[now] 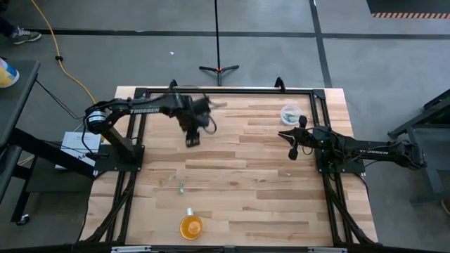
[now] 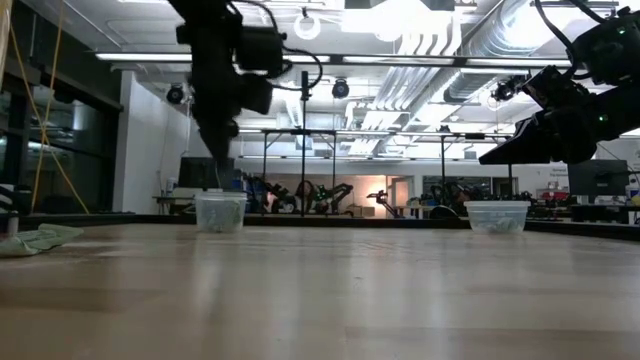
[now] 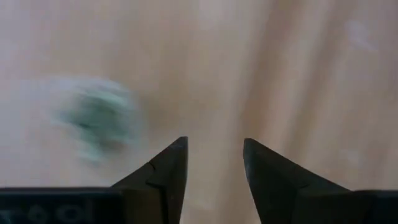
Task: Pick and place items into bin
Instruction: Put the stevia packet into the left transparent bin
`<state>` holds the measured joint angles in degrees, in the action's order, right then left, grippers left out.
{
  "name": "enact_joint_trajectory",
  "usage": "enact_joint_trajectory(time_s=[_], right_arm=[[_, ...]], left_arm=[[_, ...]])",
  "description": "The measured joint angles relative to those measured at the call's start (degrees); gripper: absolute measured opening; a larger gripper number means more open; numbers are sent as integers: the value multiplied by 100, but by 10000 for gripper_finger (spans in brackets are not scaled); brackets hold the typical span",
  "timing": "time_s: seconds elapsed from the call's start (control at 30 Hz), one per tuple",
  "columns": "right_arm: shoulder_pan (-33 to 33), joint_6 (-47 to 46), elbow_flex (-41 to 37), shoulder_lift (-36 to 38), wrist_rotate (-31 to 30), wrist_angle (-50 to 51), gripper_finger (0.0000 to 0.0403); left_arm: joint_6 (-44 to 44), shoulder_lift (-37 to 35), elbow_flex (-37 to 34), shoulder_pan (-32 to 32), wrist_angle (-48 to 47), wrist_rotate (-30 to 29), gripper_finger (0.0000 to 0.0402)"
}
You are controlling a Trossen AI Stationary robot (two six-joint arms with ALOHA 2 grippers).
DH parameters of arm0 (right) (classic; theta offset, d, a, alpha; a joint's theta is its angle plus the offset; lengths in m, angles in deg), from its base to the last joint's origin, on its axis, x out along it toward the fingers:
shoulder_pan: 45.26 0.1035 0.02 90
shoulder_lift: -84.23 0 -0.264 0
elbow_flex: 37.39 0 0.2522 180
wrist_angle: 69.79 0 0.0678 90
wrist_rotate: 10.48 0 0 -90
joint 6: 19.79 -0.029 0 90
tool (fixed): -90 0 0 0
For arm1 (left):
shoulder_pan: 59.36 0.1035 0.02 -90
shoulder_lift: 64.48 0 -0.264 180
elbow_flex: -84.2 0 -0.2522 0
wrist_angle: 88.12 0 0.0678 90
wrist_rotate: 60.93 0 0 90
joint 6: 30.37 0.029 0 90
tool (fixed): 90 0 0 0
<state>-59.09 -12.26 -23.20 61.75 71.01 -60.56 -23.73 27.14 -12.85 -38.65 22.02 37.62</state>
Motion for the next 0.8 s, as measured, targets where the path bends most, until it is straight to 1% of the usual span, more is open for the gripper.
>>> enact_joint_trajectory(time_s=[0.1,0.17,0.23,0.33,0.47,0.57,0.7,0.8], right_arm=[[-2,0,1,0,0,0,28],[0,0,0,0,4,0,28],[-2,0,0,0,4,2,28],[0,-1,1,0,-4,-11,28],[1,-13,0,0,-9,-94,28],[-2,-19,0,0,-9,-118,28],[-1,-183,0,0,-20,-143,28],[-1,-305,0,0,-24,-177,28]], left_arm=[[-374,-99,1,-497,-588,372,192],[-815,-159,0,-896,-830,457,192],[-1318,-168,7,-1359,-967,359,192],[-2076,-153,4,-2075,-1077,-26,193],[-2761,-60,0,-2941,-911,-581,193],[-3178,-63,4,-3479,-699,-786,193],[-3553,-55,-15,-3999,-416,-885,193],[-3719,-55,-236,-4247,-49,-720,193]])
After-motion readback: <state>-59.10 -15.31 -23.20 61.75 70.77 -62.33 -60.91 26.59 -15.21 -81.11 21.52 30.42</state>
